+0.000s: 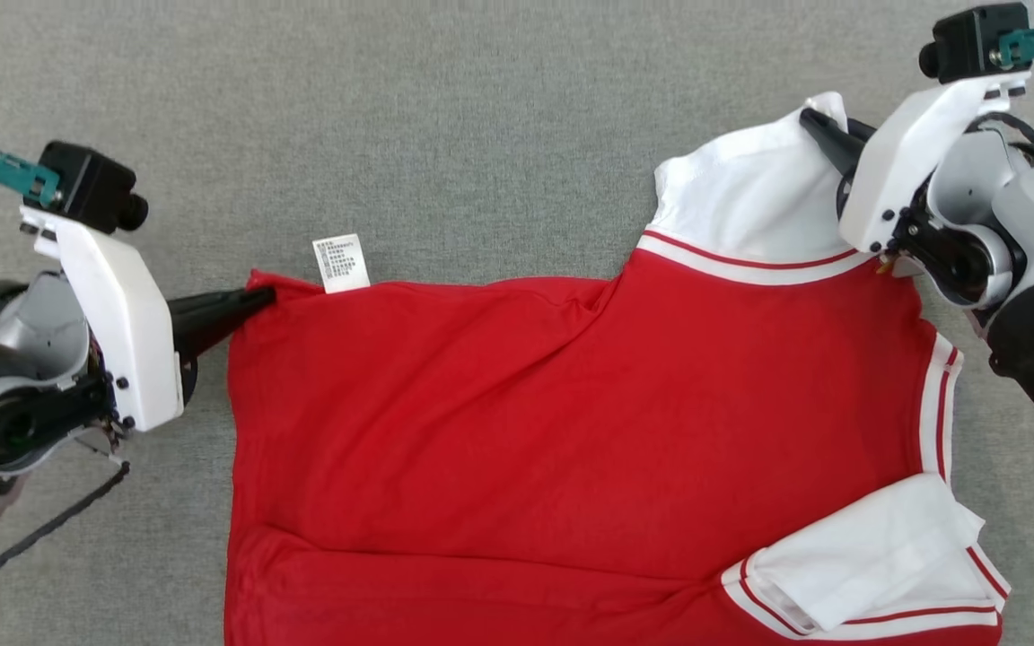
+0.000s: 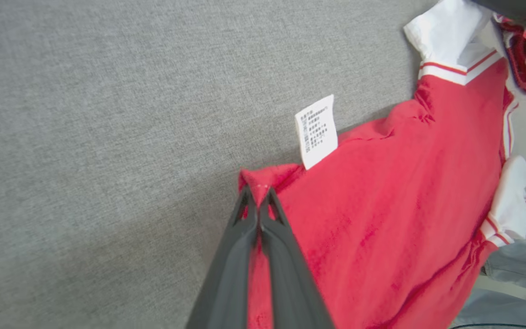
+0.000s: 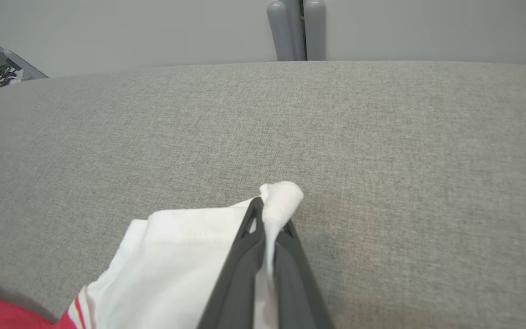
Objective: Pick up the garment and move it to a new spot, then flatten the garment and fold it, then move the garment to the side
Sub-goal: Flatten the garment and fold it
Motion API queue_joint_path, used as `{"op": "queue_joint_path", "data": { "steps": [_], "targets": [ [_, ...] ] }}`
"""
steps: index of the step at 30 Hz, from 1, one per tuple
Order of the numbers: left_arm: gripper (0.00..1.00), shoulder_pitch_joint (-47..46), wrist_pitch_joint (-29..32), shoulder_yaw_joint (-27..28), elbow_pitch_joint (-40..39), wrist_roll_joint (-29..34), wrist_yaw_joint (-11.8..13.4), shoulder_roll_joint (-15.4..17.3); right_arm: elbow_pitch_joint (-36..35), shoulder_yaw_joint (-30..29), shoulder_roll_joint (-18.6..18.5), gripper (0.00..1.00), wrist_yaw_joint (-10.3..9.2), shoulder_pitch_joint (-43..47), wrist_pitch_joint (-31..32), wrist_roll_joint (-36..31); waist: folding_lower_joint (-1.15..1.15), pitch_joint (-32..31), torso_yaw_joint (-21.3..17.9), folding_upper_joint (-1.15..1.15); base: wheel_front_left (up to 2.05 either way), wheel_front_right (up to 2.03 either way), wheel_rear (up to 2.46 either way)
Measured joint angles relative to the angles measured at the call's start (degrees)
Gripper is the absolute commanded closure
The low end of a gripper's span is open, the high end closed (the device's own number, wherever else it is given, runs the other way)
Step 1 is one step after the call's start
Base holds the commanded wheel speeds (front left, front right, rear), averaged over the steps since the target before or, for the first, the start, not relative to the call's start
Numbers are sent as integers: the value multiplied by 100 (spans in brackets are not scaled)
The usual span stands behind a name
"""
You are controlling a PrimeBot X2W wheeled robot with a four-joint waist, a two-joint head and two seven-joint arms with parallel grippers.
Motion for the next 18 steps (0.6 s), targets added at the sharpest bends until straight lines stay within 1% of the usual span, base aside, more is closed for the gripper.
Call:
{"op": "queue_joint_path", "data": {
  "steps": [6,10,14,18],
  "targets": [
    [100,192,-247,19,102,-44,-48,-63,-404,-8,-212,100,-1,287,-446,397,0,-310,-3,0,0,0,0],
    [100,265,-225,-22,185,-47,-69,-69,-762,48,-425,100,-1,485,-670,561,0,-534,-27,0,0,0,0],
    [100,372,-162,-37,375,-90,-18,40,-838,210,-691,100,-1,610,-716,587,0,-764,-99,0,0,0,0],
    [100,514,-159,-22,513,-247,-12,44,-884,296,-808,100,0,727,-768,694,0,-970,-205,0,0,0,0]
  ]
}}
